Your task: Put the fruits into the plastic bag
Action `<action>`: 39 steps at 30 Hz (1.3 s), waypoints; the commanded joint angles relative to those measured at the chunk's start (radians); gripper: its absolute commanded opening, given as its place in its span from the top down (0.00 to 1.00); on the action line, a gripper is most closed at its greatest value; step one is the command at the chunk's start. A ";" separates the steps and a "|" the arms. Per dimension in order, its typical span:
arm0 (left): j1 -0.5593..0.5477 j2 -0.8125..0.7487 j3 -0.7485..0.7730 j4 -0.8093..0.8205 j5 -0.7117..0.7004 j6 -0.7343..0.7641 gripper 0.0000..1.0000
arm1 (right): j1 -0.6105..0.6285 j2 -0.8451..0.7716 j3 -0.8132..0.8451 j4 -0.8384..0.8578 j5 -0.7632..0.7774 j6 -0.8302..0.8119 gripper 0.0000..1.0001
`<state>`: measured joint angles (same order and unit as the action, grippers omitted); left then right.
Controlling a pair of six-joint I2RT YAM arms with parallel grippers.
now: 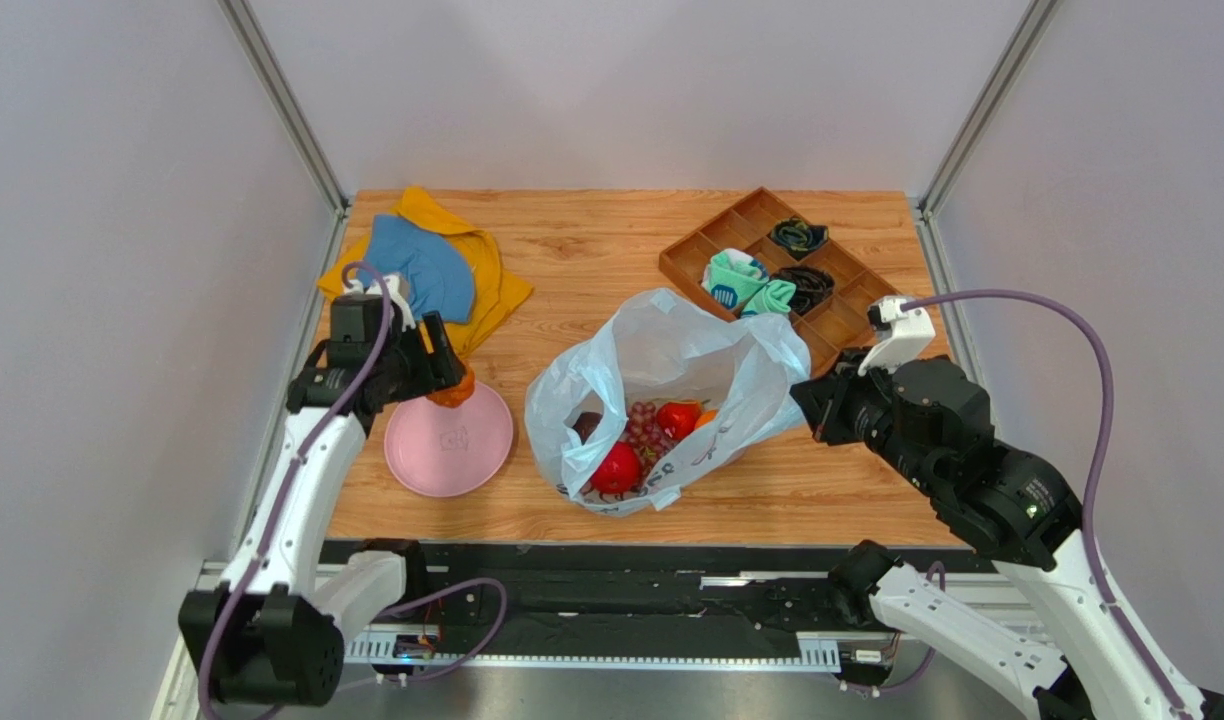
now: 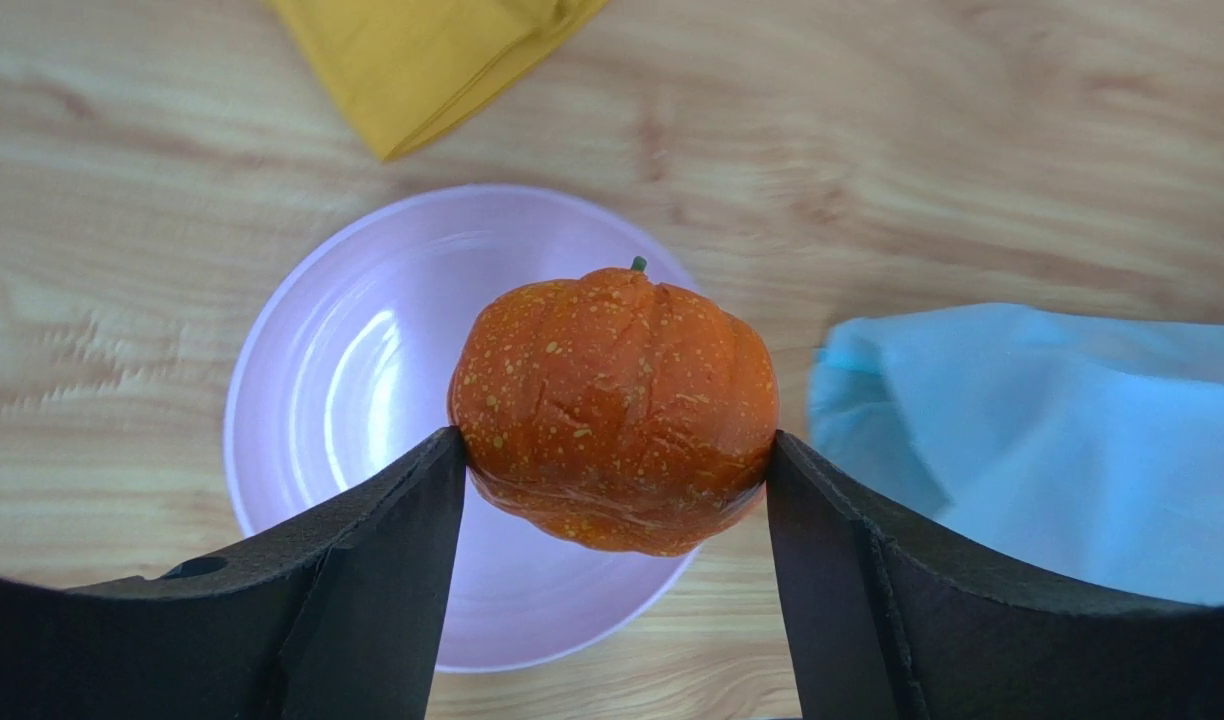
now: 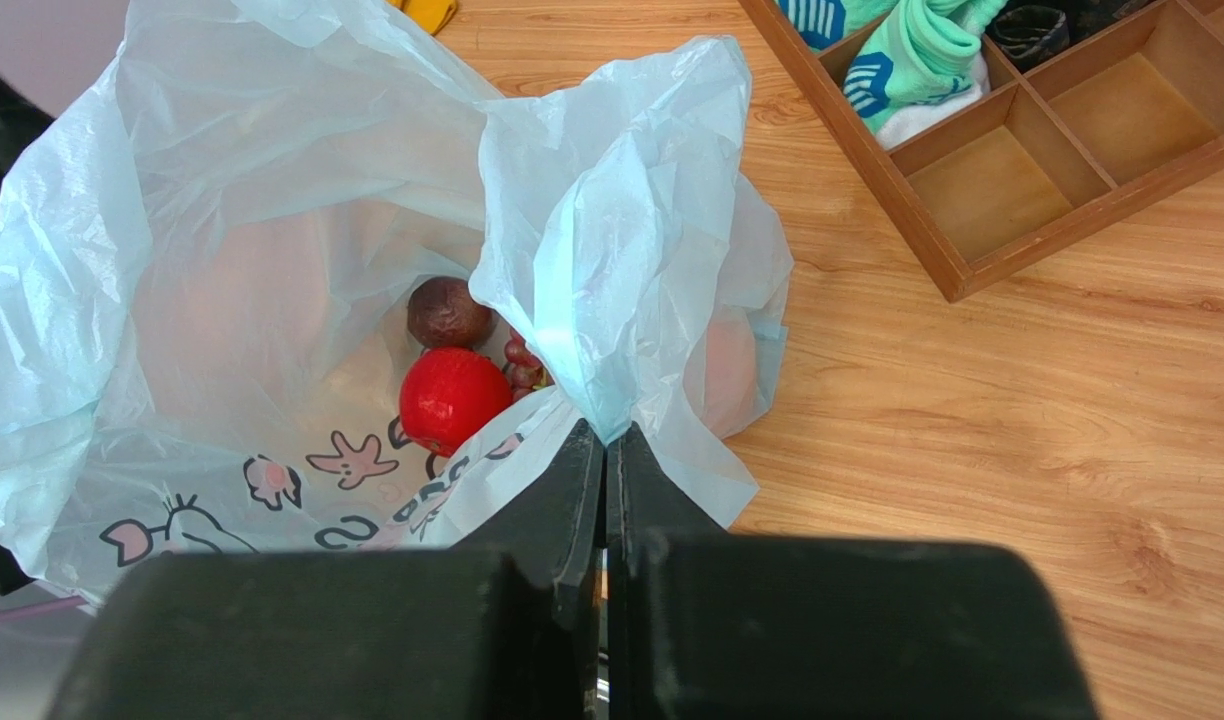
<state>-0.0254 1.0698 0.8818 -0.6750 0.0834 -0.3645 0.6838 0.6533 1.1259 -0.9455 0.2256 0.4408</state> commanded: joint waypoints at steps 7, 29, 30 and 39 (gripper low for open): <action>-0.129 -0.353 0.173 0.121 0.246 -0.146 0.50 | -0.001 0.028 0.025 0.005 0.017 -0.001 1.00; -1.110 0.276 0.657 0.131 -0.286 0.030 0.49 | 0.000 0.039 0.043 -0.012 0.014 0.010 1.00; -1.110 0.297 0.667 0.118 -0.298 0.019 0.49 | -0.001 0.032 0.048 -0.015 0.015 0.009 1.00; -1.079 0.392 0.661 0.012 -0.392 -0.034 0.45 | 0.000 0.031 0.043 -0.023 0.026 0.004 1.00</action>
<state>-1.1275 1.4570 1.5108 -0.6197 -0.2543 -0.3771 0.6838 0.6846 1.1397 -0.9817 0.2398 0.4477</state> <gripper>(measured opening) 0.739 0.007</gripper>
